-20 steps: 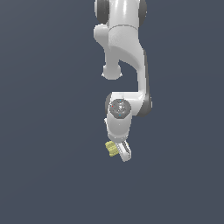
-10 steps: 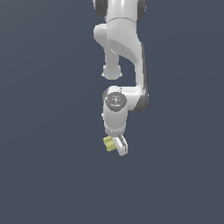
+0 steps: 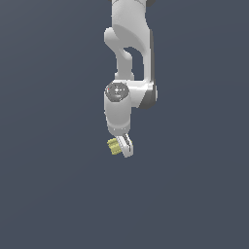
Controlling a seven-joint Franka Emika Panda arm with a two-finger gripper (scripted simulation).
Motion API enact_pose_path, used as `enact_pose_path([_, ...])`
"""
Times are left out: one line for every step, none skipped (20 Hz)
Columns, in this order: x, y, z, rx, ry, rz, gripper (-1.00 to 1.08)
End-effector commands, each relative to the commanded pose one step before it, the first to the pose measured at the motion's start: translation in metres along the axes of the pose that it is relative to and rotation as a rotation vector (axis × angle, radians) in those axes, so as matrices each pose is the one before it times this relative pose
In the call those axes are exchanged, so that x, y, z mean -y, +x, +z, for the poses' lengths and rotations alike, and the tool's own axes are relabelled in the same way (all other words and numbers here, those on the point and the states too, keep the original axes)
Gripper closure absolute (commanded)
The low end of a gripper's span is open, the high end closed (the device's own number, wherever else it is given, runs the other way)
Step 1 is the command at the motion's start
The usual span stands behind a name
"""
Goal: Pick up the object and move it to a goal position.
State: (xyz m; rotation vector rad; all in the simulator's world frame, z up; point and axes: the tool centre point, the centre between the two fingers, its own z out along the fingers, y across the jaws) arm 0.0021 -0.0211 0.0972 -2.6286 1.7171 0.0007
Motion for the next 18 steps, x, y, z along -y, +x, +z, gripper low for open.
enact_pose_path([-0.01780,0.00336,-0.01085,0.00039,0.00050,0.00014,1.08])
enact_pose_path([-0.00651,0.00129,-0.00408,0.00000,0.00000,0.00000,1.08])
enact_pose_path([-0.00623,0.00126,-0.00393,0.00000,0.00000,0.00000,1.08])
enact_pose_path([-0.00593,0.00121,-0.00376,0.00000,0.00000,0.00000,1.08])
enact_pose_path([-0.00557,0.00121,-0.00331,0.00037,-0.00031,-0.00001,1.08])
enact_pose_path([-0.00527,0.00113,-0.00339,0.00000,0.00000,0.00000,1.08])
enact_pose_path([-0.00492,0.00109,-0.00319,0.00000,0.00000,0.00000,1.08])
enact_pose_path([-0.00455,0.00105,-0.00297,0.00000,0.00000,0.00000,1.08])
enact_pose_path([-0.00416,0.00099,-0.00275,0.00000,0.00000,0.00000,1.08])
enact_pose_path([-0.00374,0.00092,-0.00250,0.00000,0.00000,0.00000,1.08])
enact_pose_path([-0.00322,0.00081,-0.00198,-0.00026,-0.00064,0.00000,1.08])
enact_pose_path([-0.00287,0.00075,-0.00195,0.00000,0.00000,0.00000,1.08])
enact_pose_path([-0.00242,0.00065,-0.00166,0.00000,0.00000,0.00000,1.08])
enact_pose_path([-0.00194,0.00050,-0.00133,-0.00039,-0.00029,0.00001,1.08])
enact_pose_path([-0.00154,0.00043,-0.00107,0.00000,0.00000,0.00000,1.08])
enact_pose_path([-0.00110,0.00031,-0.00076,0.00000,0.00000,0.00000,1.08])
enact_pose_path([-0.00066,0.00019,-0.00046,0.00000,0.00000,0.00000,1.08])
enact_pose_path([-0.00022,0.00006,-0.00015,0.00000,0.00000,0.00000,1.08])
